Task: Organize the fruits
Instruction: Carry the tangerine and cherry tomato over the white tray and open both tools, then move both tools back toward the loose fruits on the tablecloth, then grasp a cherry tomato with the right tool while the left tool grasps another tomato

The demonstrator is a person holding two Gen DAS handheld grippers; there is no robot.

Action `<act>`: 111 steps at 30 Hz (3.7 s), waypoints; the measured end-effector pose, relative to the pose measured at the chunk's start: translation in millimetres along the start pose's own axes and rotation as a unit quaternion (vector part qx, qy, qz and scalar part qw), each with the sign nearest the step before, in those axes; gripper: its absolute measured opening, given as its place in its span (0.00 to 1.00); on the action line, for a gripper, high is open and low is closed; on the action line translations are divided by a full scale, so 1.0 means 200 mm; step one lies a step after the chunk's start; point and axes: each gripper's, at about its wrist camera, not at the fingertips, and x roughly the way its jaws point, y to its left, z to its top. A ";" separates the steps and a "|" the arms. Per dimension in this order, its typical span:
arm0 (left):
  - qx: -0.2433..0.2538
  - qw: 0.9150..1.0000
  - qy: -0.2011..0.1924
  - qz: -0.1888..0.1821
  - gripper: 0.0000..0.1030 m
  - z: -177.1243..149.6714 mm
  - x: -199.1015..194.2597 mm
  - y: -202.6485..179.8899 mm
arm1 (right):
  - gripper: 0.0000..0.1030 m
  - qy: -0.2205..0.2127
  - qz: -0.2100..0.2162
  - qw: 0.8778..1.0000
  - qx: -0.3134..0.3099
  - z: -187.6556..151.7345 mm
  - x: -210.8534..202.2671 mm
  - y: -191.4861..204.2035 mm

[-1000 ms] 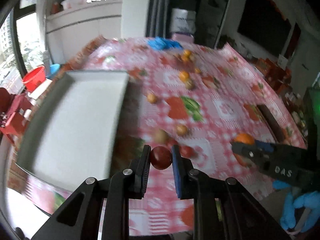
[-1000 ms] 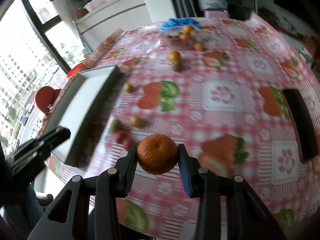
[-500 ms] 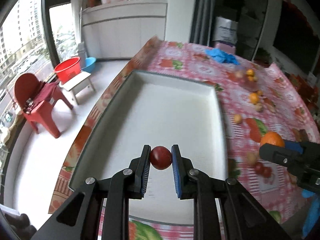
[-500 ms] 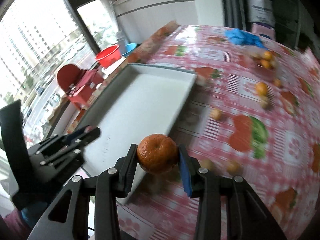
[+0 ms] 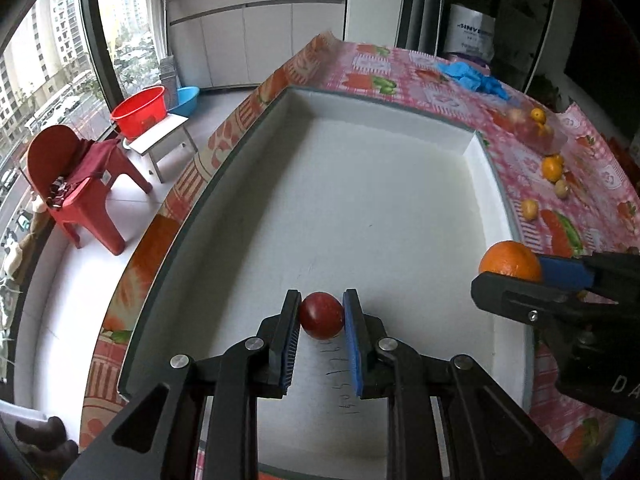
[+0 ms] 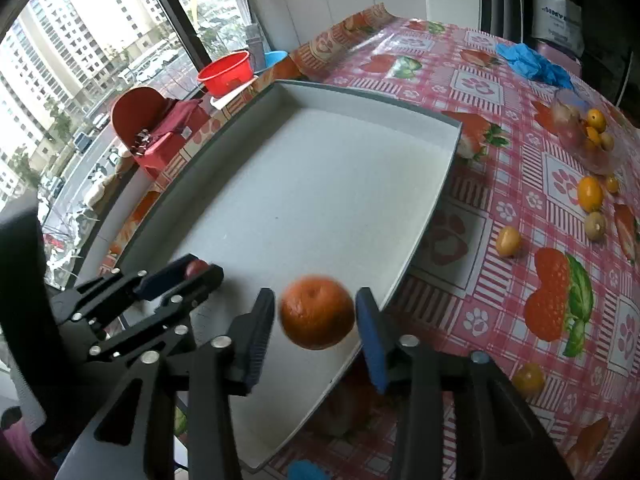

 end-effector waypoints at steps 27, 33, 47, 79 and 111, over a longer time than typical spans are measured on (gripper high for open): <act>0.109 0.989 -0.093 -0.025 1.00 -0.16 -0.35 -0.62 | 1.00 -0.046 -0.146 0.981 0.121 -0.60 -0.42 -0.78; 0.133 0.988 -0.073 -0.030 1.00 -0.24 -0.31 -0.79 | 1.00 -0.039 -0.160 0.979 0.120 -0.76 -0.43 -0.85; 0.137 0.990 -0.038 -0.024 1.00 -0.20 -0.14 -1.01 | 1.00 -0.060 -0.191 0.974 0.107 -0.89 -0.46 -0.93; 0.147 0.983 -0.047 -0.102 1.00 -0.17 -0.17 -1.09 | 1.00 -0.090 -0.239 0.952 0.169 -1.04 -0.60 -1.16; 0.149 0.986 -0.042 -0.061 1.00 -0.40 -0.22 -0.85 | 0.56 -0.069 -0.141 0.988 0.013 -0.58 -0.26 -0.64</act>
